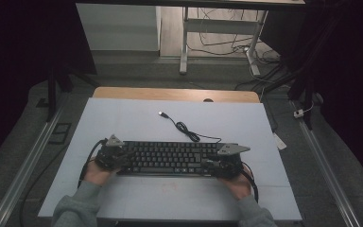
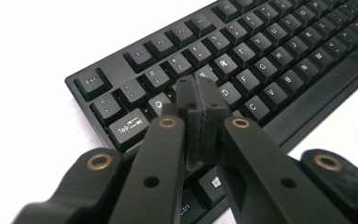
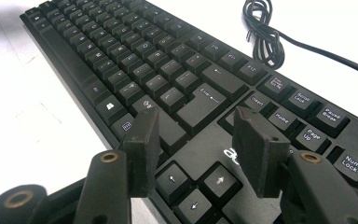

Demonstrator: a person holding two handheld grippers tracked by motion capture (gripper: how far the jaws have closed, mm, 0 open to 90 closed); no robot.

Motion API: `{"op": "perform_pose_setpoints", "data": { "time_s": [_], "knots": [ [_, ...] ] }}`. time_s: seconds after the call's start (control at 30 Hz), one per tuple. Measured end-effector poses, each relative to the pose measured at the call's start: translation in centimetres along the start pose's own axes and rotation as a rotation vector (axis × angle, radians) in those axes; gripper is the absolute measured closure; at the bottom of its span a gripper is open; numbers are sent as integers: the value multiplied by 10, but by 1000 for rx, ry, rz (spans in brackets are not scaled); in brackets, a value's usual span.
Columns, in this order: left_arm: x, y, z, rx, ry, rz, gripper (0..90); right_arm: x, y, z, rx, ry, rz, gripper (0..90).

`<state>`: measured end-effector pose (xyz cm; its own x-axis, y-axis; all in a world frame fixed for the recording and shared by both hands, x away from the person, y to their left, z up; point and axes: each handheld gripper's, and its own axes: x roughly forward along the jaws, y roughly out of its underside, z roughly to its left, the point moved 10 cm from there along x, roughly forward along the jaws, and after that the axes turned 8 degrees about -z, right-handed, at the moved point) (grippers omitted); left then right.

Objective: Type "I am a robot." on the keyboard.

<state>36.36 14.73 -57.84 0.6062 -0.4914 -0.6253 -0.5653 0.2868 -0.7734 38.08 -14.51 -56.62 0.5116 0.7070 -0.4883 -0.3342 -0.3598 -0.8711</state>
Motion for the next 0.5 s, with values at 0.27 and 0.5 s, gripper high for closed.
{"op": "perform_pose_setpoints", "data": {
  "time_s": [0.27, 0.5],
  "knots": [
    [7, 6, 0, 12, -12, 28, 892, 0, 0, 0, -3, 4, 5, 513],
    [10, 8, 1, 14, -20, 37, 891, 1, 1, 0, -6, 3, 7, 512]
  ]
}}
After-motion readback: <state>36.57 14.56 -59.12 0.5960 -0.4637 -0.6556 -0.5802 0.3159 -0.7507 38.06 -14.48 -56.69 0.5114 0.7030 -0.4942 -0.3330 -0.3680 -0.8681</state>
